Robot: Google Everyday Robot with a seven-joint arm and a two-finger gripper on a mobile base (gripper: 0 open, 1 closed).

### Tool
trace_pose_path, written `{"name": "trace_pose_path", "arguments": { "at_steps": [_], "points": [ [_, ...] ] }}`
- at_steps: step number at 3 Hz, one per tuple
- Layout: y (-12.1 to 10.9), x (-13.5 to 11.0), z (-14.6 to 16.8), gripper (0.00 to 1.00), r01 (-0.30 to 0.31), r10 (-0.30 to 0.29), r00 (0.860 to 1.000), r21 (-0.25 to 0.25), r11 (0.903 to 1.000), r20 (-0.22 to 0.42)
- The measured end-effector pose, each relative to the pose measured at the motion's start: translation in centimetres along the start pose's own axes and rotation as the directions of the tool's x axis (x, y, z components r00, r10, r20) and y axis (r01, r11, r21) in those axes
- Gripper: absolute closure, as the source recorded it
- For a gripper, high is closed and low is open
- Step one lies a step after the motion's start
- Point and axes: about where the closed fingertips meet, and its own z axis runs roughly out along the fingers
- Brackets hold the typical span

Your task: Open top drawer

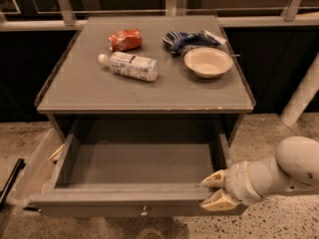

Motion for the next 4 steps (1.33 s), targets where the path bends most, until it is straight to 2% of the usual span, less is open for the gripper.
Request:
{"name": "trace_pose_path", "arguments": {
  "at_steps": [1, 2, 4],
  "points": [
    [3.1, 0.0, -0.8, 1.0, 0.01, -0.01, 1.0, -0.027, 0.9996, 0.001],
    [4.7, 0.9, -1.4, 0.81, -0.007, 0.007, 1.0, -0.024, 0.9997, -0.004],
    [4.7, 0.9, -1.4, 0.35, -0.007, 0.007, 1.0, -0.024, 0.9997, -0.004]
  ]
}}
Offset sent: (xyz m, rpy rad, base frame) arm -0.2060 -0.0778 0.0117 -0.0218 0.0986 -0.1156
